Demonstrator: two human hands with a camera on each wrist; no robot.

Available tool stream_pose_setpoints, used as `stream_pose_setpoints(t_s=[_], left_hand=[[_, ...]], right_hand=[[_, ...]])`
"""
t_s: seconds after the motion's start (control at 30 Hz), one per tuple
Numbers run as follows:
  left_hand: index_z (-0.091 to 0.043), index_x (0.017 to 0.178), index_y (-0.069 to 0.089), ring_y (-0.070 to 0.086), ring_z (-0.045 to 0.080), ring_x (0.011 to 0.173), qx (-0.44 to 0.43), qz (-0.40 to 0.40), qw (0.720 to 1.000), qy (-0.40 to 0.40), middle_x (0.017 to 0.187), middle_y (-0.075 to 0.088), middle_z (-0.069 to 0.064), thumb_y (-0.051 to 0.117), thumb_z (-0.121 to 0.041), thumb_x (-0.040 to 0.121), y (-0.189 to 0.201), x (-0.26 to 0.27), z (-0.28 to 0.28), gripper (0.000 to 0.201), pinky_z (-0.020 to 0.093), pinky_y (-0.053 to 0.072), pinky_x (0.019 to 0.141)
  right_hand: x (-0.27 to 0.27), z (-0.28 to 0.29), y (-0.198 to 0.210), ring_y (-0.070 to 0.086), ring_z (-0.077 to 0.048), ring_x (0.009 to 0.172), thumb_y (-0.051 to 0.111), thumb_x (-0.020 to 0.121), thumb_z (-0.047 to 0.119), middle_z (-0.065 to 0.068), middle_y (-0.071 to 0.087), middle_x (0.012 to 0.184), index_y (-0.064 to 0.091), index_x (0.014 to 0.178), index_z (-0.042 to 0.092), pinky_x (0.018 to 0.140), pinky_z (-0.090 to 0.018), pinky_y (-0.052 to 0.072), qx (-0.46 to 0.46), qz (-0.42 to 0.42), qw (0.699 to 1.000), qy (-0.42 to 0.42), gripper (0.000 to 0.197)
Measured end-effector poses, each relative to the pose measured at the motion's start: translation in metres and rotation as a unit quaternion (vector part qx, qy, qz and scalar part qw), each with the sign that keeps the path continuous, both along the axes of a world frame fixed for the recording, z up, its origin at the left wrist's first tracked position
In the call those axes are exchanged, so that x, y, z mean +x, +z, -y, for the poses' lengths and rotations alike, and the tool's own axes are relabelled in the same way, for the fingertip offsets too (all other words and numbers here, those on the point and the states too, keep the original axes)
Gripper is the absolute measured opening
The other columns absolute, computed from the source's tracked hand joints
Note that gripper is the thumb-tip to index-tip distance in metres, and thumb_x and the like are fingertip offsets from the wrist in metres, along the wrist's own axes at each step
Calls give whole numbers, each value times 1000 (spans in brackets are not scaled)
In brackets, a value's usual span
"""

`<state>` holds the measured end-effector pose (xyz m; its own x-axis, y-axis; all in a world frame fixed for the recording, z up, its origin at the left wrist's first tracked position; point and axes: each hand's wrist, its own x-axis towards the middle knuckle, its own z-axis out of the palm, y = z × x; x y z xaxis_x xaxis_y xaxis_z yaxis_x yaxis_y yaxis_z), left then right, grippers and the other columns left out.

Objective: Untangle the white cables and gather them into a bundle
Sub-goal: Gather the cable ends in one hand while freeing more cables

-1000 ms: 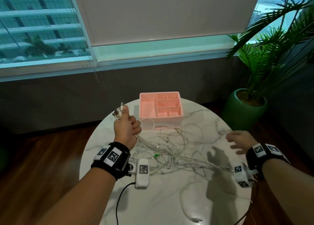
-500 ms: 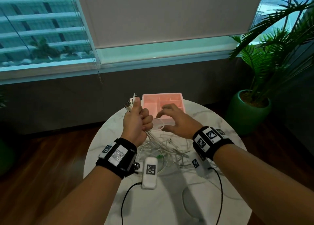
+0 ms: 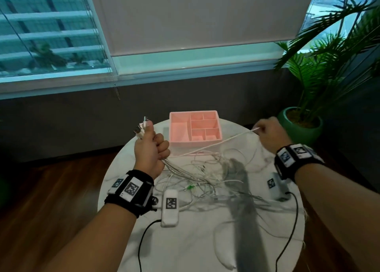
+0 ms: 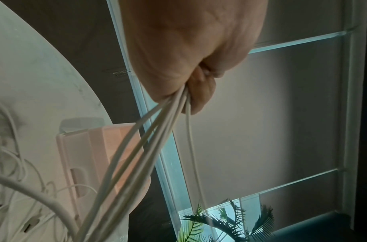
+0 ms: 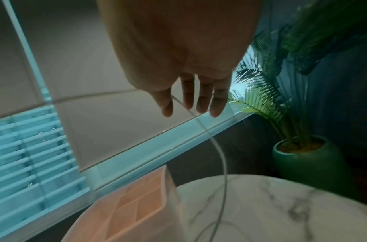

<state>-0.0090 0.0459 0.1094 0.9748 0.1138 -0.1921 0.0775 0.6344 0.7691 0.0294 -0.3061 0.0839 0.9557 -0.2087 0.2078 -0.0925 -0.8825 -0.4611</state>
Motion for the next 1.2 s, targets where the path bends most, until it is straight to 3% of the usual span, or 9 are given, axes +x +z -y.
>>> stream_pose_setpoints(t_s=[0.2,0.4,0.57,0.67,0.8,0.9,1.0,1.1,1.2], left_hand=[[-24,69,29,15,5,41,0,-18,1000,19,54,20,-8,50,-44,104,-10,4,6,46,19,15,34],[-24,70,29,15,6,42,10,-19,1000,0,54,21,-8,49,-45,105,-14,10,24,45,20,15,35],[-25,72,28,16,6,40,19,-26,999,25,53,21,-8,50,-44,105,-22,22,25,44,18,16,35],[-25,72,28,16,6,40,19,-28,999,43,53,20,-8,49,-45,105,-29,26,23,44,18,15,36],[-24,73,28,17,6,39,29,-33,998,50,52,21,-8,49,-43,105,-36,28,22,43,17,16,36],[-24,72,28,17,7,39,30,-42,997,54,52,22,-8,50,-42,105,-39,29,22,43,16,16,36],[-24,72,27,17,6,39,29,-48,997,54,52,22,-8,50,-43,105,-40,29,20,44,17,16,35],[-24,72,26,16,6,39,21,-53,997,48,52,21,-8,50,-43,105,-40,27,19,45,17,16,35],[-24,72,26,15,6,40,10,-57,998,23,54,19,-8,49,-45,105,-39,20,24,45,18,15,34]], right_hand=[[-11,87,40,66,-36,101,59,88,23,-16,70,104,71,103,13,93,-48,53,186,77,954,-223,21],[-44,123,29,69,-33,92,54,93,24,-11,72,91,72,104,11,86,-49,57,238,54,943,-226,25],[-77,131,-4,58,-30,67,48,101,41,-20,67,87,69,100,2,60,-34,45,318,-52,901,-292,44],[-87,129,-15,61,-33,69,45,103,42,-26,62,92,59,100,-3,61,-40,52,478,-58,809,-336,47],[-83,134,-7,61,-36,104,51,103,22,-18,55,114,55,126,7,92,-58,53,617,56,698,-360,28],[-79,148,6,58,-23,102,50,101,18,-11,60,124,53,137,12,101,-45,51,543,74,760,-350,37],[-78,154,10,62,-22,94,62,92,34,-5,64,112,61,124,25,89,-44,55,410,69,836,-358,32],[-85,159,0,63,-32,106,64,94,30,-13,65,118,62,124,16,93,-46,52,299,4,890,-344,33],[-101,162,-27,61,-41,103,61,97,28,-23,64,110,65,115,4,90,-47,49,235,-84,904,-348,31]])
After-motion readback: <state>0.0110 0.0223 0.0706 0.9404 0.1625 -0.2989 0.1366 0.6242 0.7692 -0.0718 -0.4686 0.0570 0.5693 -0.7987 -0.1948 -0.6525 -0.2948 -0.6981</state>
